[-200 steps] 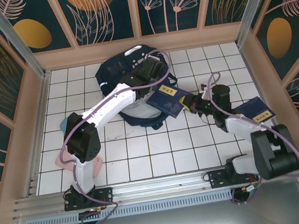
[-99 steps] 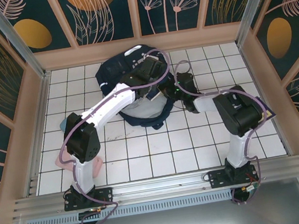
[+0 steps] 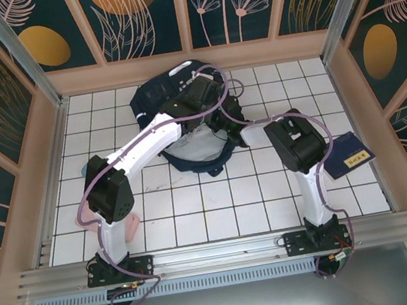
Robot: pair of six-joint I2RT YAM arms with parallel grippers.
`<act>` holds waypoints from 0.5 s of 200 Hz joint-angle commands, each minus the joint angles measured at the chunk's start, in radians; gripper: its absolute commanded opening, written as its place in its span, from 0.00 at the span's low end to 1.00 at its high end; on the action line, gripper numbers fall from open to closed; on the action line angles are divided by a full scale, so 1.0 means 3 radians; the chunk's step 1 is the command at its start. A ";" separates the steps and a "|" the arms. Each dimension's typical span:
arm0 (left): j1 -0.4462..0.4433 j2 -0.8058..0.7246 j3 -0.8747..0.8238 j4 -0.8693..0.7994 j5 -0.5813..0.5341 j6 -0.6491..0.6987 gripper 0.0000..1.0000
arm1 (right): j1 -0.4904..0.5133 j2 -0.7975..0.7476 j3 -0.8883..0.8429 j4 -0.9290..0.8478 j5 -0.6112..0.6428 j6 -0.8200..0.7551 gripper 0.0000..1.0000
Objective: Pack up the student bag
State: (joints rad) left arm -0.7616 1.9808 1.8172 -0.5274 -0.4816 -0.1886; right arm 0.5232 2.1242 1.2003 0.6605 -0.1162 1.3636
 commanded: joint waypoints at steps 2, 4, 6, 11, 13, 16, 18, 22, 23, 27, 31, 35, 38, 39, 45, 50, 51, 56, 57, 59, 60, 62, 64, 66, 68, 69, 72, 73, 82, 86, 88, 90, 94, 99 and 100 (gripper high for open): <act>-0.0006 -0.0303 0.0026 0.0284 -0.0132 -0.0117 0.00 | -0.0035 -0.0118 0.0036 -0.0210 -0.0122 0.0039 0.66; -0.0007 -0.0304 0.0023 0.0281 -0.0136 -0.0118 0.00 | -0.0040 -0.0141 0.0014 -0.0227 -0.0130 0.0041 0.69; -0.0008 -0.0309 0.0021 0.0282 -0.0139 -0.0119 0.00 | -0.0047 -0.0173 -0.0010 -0.0256 -0.0136 0.0049 0.71; -0.0008 -0.0312 0.0013 0.0285 -0.0142 -0.0125 0.00 | -0.0063 -0.0239 -0.0077 -0.0284 -0.0167 0.0064 0.75; -0.0008 -0.0316 0.0006 0.0289 -0.0146 -0.0130 0.00 | -0.0070 -0.0266 -0.0109 -0.0284 -0.0186 0.0069 0.76; -0.0008 -0.0314 0.0003 0.0292 -0.0149 -0.0136 0.00 | -0.0081 -0.0315 -0.0151 -0.0287 -0.0223 0.0072 0.76; -0.0008 -0.0313 0.0002 0.0287 -0.0151 -0.0143 0.00 | -0.0091 -0.0343 -0.0175 -0.0293 -0.0252 0.0074 0.77; -0.0005 -0.0313 0.0008 0.0270 -0.0156 -0.0160 0.00 | -0.0114 -0.0396 -0.0221 -0.0319 -0.0313 0.0074 0.77; -0.0006 -0.0313 0.0010 0.0265 -0.0155 -0.0167 0.00 | -0.0121 -0.0415 -0.0232 -0.0330 -0.0329 0.0073 0.77; -0.0006 -0.0313 0.0022 0.0253 -0.0145 -0.0189 0.00 | -0.0142 -0.0468 -0.0259 -0.0385 -0.0393 0.0065 0.78; -0.0008 -0.0309 0.0032 0.0230 -0.0132 -0.0204 0.00 | -0.0163 -0.0531 -0.0283 -0.0460 -0.0449 0.0044 0.78; -0.0007 -0.0308 0.0041 0.0225 -0.0124 -0.0217 0.00 | -0.0180 -0.0589 -0.0304 -0.0540 -0.0497 0.0018 0.78; -0.0005 -0.0308 0.0052 0.0216 -0.0120 -0.0227 0.00 | -0.0192 -0.0627 -0.0317 -0.0591 -0.0529 -0.0006 0.78; -0.0006 -0.0308 0.0052 0.0215 -0.0119 -0.0231 0.00 | -0.0196 -0.0643 -0.0321 -0.0606 -0.0544 -0.0013 0.78; -0.0005 -0.0313 0.0058 0.0205 -0.0113 -0.0240 0.00 | -0.0220 -0.0721 -0.0358 -0.0735 -0.0604 -0.0056 0.78; -0.0007 -0.0313 0.0058 0.0205 -0.0117 -0.0248 0.00 | -0.0237 -0.0781 -0.0399 -0.0816 -0.0658 -0.0070 0.78; -0.0007 -0.0313 0.0058 0.0204 -0.0117 -0.0249 0.00 | -0.0241 -0.0791 -0.0413 -0.0832 -0.0670 -0.0073 0.78; -0.0008 -0.0318 0.0063 0.0213 -0.0125 -0.0255 0.00 | -0.0262 -0.0852 -0.0483 -0.0873 -0.0722 -0.0082 0.78; -0.0005 -0.0318 0.0061 0.0213 -0.0127 -0.0255 0.00 | -0.0267 -0.0868 -0.0496 -0.0875 -0.0730 -0.0082 0.78; -0.0007 -0.0321 0.0056 0.0214 -0.0128 -0.0253 0.00 | -0.0273 -0.0895 -0.0532 -0.0883 -0.0743 -0.0085 0.78; -0.0007 -0.0320 0.0055 0.0214 -0.0128 -0.0252 0.00 | -0.0275 -0.0907 -0.0546 -0.0888 -0.0748 -0.0088 0.78; -0.0004 -0.0319 0.0057 0.0215 -0.0133 -0.0251 0.00 | -0.0282 -0.0933 -0.0586 -0.0894 -0.0763 -0.0091 0.78; -0.0007 -0.0319 0.0061 0.0215 -0.0137 -0.0255 0.00 | -0.0291 -0.0957 -0.0624 -0.0903 -0.0779 -0.0091 0.78; -0.0007 -0.0319 0.0061 0.0217 -0.0140 -0.0255 0.00 | -0.0295 -0.0990 -0.0663 -0.0912 -0.0786 -0.0088 0.78; -0.0008 -0.0319 0.0063 0.0214 -0.0146 -0.0254 0.00 | -0.0303 -0.1018 -0.0699 -0.0917 -0.0792 -0.0087 0.78; -0.0005 -0.0319 0.0063 0.0219 -0.0150 -0.0255 0.00 | -0.0305 -0.1032 -0.0722 -0.0918 -0.0796 -0.0082 0.77; -0.0007 -0.0320 0.0061 0.0220 -0.0158 -0.0256 0.00 | -0.0316 -0.1077 -0.0783 -0.0918 -0.0802 -0.0073 0.76; -0.0008 -0.0319 0.0059 0.0220 -0.0158 -0.0256 0.00 | -0.0322 -0.1085 -0.0804 -0.0918 -0.0803 -0.0072 0.76; -0.0008 -0.0314 0.0056 0.0226 -0.0168 -0.0246 0.00 | -0.0354 -0.1235 -0.0989 -0.0896 -0.0819 -0.0074 0.74; -0.0008 -0.0313 0.0053 0.0228 -0.0170 -0.0241 0.00 | -0.0369 -0.1308 -0.1069 -0.0904 -0.0816 -0.0084 0.73; -0.0008 -0.0310 0.0053 0.0225 -0.0172 -0.0242 0.00 | -0.0375 -0.1339 -0.1104 -0.0908 -0.0812 -0.0097 0.72; -0.0008 -0.0309 0.0054 0.0226 -0.0173 -0.0245 0.00 | -0.0383 -0.1373 -0.1139 -0.0918 -0.0807 -0.0103 0.72; -0.0008 -0.0308 0.0051 0.0225 -0.0183 -0.0241 0.00 | -0.0397 -0.1447 -0.1205 -0.0934 -0.0796 -0.0122 0.70; -0.0007 -0.0307 0.0045 0.0224 -0.0179 -0.0242 0.00 | -0.0415 -0.1536 -0.1292 -0.0960 -0.0776 -0.0156 0.69; -0.0007 -0.0305 0.0044 0.0224 -0.0179 -0.0241 0.00 | -0.0420 -0.1555 -0.1307 -0.0967 -0.0772 -0.0165 0.68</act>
State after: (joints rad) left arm -0.7612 1.9644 1.8091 -0.5354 -0.4801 -0.2256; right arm 0.4240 1.7779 0.9131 0.4377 -0.3218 1.3495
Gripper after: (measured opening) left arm 0.053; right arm 0.714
